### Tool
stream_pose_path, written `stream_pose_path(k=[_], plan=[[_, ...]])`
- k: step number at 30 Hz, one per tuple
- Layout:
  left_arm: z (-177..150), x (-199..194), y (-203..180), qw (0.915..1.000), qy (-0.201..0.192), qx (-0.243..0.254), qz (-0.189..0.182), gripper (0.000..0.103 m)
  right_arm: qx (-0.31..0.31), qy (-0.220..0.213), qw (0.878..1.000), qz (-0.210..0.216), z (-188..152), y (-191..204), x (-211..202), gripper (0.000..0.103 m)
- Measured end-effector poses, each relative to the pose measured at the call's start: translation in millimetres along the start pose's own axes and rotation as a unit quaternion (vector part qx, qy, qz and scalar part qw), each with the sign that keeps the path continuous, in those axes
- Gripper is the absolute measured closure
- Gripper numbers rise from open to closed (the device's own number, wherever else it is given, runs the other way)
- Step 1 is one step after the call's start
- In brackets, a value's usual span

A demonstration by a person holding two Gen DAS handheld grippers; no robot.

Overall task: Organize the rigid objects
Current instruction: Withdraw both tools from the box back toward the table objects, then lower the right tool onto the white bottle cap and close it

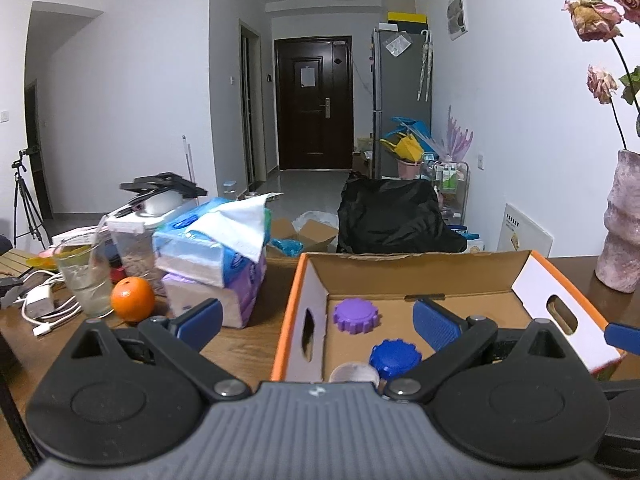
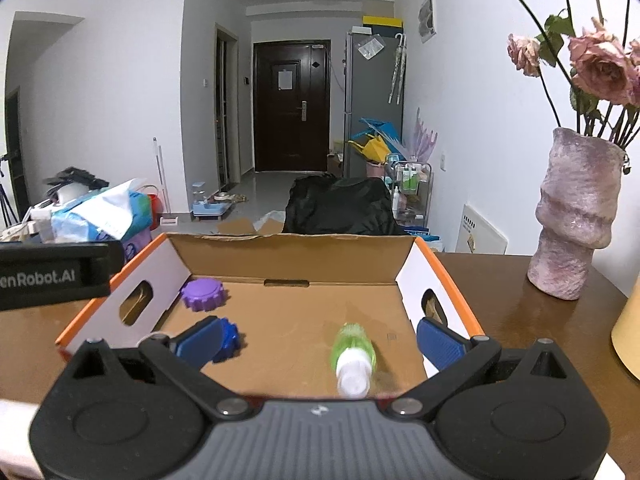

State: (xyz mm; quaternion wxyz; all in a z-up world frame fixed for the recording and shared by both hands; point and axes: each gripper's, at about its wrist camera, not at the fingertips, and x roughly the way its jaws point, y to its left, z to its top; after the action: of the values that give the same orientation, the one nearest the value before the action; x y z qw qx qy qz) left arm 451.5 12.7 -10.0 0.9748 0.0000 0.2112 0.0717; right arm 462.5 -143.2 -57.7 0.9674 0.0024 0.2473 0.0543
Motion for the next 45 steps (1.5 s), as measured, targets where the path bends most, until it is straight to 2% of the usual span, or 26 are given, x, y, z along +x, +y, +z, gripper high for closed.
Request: stream_pose_path(k=[16,30,40,45], plan=[[-37,-56,43,0.9997,0.008,-0.009,0.022,0.0,-0.028,-0.014,0.999,0.03,-39,26,-71,0.0],[-75,-94,69,0.9991,0.027,-0.014,0.03,0.0,-0.02,0.023,0.998,0.056,-83,33,-103,0.0],[-102,-111,87,0.9977,0.053,-0.018,0.037,0.0,-0.056,0.057,0.994,0.077,-116,54,-122,0.0],[-111,-115,88,0.9972,0.065,-0.015,0.034,0.0,-0.053,0.066,0.993,0.084,-122,59,-123,0.011]])
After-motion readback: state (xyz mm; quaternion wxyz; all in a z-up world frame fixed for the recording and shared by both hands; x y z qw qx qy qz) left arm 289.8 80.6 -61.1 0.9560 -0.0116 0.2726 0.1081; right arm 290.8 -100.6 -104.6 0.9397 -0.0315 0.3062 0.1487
